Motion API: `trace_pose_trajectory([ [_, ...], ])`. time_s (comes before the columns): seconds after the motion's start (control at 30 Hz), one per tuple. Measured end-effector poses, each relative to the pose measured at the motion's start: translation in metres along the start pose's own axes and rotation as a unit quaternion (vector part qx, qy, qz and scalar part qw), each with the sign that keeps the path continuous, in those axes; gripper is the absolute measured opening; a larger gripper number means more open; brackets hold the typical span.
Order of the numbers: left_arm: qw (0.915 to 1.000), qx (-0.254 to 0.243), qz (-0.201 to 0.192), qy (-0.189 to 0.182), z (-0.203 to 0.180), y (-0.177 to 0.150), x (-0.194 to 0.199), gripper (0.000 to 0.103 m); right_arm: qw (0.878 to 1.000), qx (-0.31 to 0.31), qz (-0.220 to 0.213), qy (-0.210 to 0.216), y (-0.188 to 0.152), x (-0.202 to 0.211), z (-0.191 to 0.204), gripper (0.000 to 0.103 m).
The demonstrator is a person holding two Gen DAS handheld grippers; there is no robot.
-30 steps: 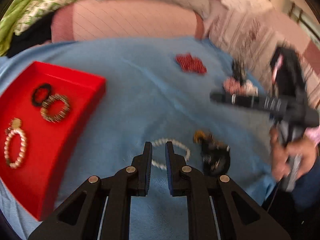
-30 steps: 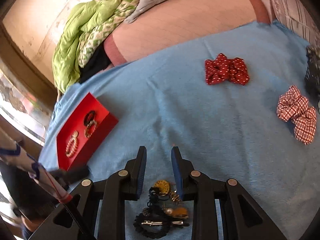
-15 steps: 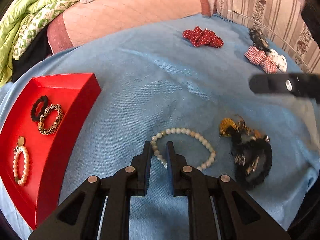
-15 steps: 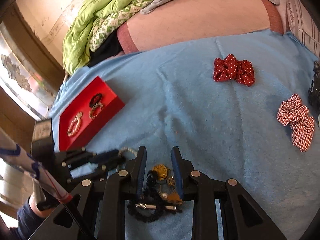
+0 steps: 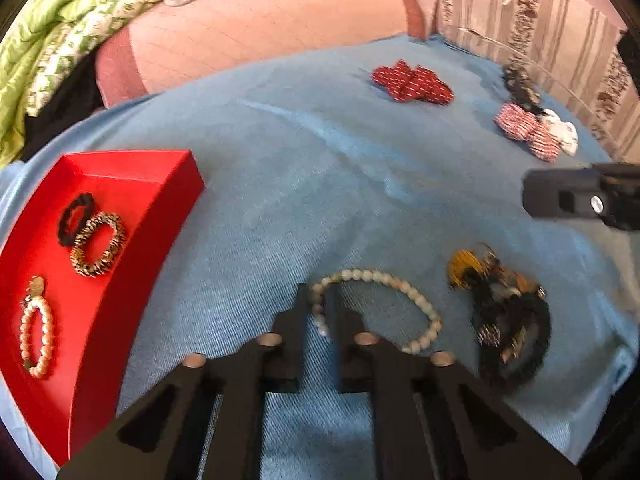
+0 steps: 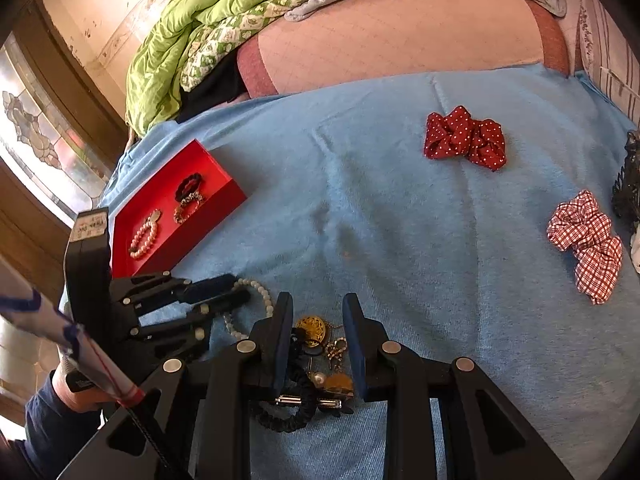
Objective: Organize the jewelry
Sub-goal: 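Grasp the white bead bracelet with the left tool while the right tool grasps the black tie with gold pendant, then carry the white bead bracelet toward the red tray while the right tool carries its items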
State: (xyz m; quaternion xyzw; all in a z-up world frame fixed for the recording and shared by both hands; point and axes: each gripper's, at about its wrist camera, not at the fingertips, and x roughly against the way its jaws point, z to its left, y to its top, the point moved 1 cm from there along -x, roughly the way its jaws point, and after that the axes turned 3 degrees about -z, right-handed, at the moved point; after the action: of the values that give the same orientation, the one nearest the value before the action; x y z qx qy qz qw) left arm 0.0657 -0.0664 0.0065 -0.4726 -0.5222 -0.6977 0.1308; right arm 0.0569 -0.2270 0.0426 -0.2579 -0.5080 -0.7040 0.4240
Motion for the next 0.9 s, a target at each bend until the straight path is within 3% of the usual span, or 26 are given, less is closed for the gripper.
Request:
trace_pose_trajectory([
  [0.3, 0.9953, 0.048, -0.084, -0.006, 0.024, 0.018, 0.045, 0.005, 0.996, 0.076, 0.044, 0.001, -0.012, -0.021, 0.028, 0.028],
  [0.5, 0.9956, 0.048, -0.08, -0.003, 0.028, 0.017, 0.045, 0.005, 0.99, 0.116, 0.071, -0.043, -0.023, -0.05, 0.039, 0.028],
  [0.53, 0.9958, 0.046, -0.079, -0.003, 0.028, 0.017, 0.045, 0.005, 0.988, 0.127, 0.068, -0.051, -0.023, -0.05, 0.042, 0.026],
  [0.57, 0.9958, 0.045, -0.079, -0.004, 0.027, 0.018, 0.045, 0.005, 0.988, 0.129, 0.066, -0.06, -0.022, -0.05, 0.042, 0.01],
  [0.67, 0.9954, 0.046, -0.083, -0.003, 0.028, 0.017, 0.048, 0.005, 0.991, 0.107, 0.054, -0.053, -0.017, -0.042, 0.035, 0.008],
  [0.9, 0.9918, 0.053, -0.116, -0.012, 0.028, 0.024, 0.066, 0.005, 0.997, 0.056, -0.056, -0.008, 0.007, 0.003, 0.024, 0.008],
])
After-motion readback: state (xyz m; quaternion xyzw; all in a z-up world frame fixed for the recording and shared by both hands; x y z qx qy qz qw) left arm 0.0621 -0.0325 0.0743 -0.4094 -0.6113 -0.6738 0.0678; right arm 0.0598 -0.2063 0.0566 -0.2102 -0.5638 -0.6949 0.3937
